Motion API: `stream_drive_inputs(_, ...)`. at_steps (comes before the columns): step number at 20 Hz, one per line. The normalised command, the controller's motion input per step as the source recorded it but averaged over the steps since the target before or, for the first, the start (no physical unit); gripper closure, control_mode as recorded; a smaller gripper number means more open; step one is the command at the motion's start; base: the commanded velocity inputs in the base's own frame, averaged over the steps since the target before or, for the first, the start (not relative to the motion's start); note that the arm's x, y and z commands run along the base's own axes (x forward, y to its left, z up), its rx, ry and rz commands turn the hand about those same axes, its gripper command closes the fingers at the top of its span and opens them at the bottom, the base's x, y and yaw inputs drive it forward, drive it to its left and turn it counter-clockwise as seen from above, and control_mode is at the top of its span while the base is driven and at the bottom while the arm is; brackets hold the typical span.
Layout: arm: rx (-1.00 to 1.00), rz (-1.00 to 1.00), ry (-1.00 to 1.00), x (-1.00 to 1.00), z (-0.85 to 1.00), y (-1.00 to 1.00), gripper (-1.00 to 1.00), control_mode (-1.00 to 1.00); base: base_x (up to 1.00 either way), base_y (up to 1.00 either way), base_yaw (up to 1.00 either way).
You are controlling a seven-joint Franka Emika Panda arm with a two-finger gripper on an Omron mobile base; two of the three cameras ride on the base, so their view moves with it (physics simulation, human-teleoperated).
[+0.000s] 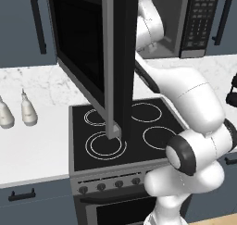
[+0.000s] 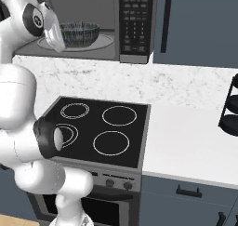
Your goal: Open the microwave, place the bowl with waffle inside the microwave, then close the microwave door and turn it on.
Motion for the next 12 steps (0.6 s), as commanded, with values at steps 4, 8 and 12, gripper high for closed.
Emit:
stream_drive_inputs(4, 0.02, 0.19, -0.12, -1.00, -0.25, -0.39, -1.00, -1.00, 0.00, 0.00, 0.00)
stream_drive_inputs(8, 0.12, 0.23, -0.13, -1.00, -0.27, -0.16, -1.00, -1.00, 0.00, 0.00, 0.00)
stream_drive_inputs(12, 0.21, 0.35, 0.00, -1.00, 0.00, 0.08, -1.00, -1.00, 0.00, 0.00, 0.00)
